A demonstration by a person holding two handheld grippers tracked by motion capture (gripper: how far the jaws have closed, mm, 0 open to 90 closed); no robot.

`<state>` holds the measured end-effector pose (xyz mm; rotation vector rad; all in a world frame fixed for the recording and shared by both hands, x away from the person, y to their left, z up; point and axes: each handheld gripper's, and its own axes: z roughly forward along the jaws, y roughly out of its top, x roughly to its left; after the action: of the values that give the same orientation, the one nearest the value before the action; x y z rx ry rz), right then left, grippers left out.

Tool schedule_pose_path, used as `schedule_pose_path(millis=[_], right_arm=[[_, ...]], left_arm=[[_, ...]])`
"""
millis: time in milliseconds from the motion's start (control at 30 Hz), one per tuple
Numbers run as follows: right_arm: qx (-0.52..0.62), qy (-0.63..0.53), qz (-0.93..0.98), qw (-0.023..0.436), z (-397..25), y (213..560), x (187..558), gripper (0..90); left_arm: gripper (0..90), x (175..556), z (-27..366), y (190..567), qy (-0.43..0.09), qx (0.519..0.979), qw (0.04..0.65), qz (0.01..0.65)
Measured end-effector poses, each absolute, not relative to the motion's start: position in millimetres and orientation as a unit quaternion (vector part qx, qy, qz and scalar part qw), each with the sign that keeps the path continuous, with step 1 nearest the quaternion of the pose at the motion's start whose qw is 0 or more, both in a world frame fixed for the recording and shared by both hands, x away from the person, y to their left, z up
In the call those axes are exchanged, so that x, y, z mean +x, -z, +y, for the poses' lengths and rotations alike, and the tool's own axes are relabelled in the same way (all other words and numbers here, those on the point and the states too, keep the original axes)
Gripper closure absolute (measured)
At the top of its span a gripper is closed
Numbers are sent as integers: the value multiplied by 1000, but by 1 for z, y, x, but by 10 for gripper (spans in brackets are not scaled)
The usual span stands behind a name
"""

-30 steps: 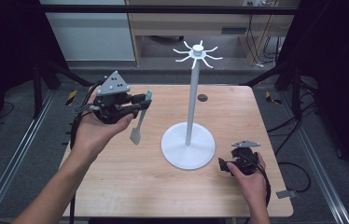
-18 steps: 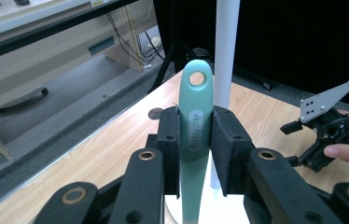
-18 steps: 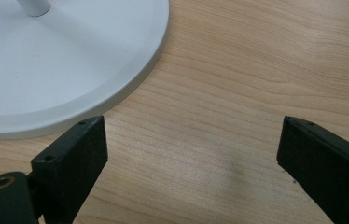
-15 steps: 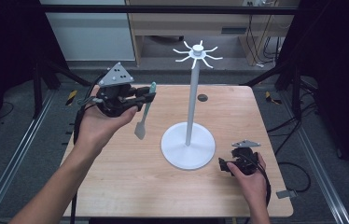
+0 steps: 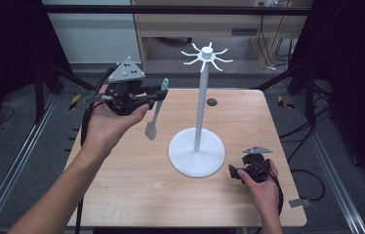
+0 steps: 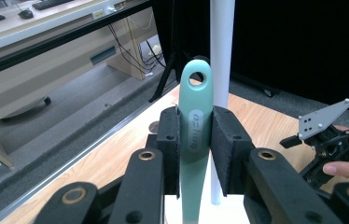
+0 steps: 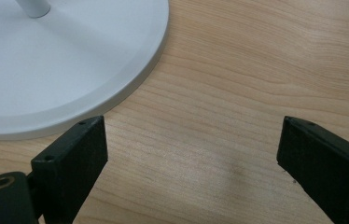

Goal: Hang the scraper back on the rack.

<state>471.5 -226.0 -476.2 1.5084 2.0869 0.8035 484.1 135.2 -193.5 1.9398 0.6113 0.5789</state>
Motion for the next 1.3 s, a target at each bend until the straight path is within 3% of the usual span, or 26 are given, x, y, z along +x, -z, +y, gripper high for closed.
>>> schedule_pose_path(millis=[1300], right_arm=[[546,-288,756,218,-224,477,471,89]], left_arm=[[740,488,119,171,-244,788,507,251]])
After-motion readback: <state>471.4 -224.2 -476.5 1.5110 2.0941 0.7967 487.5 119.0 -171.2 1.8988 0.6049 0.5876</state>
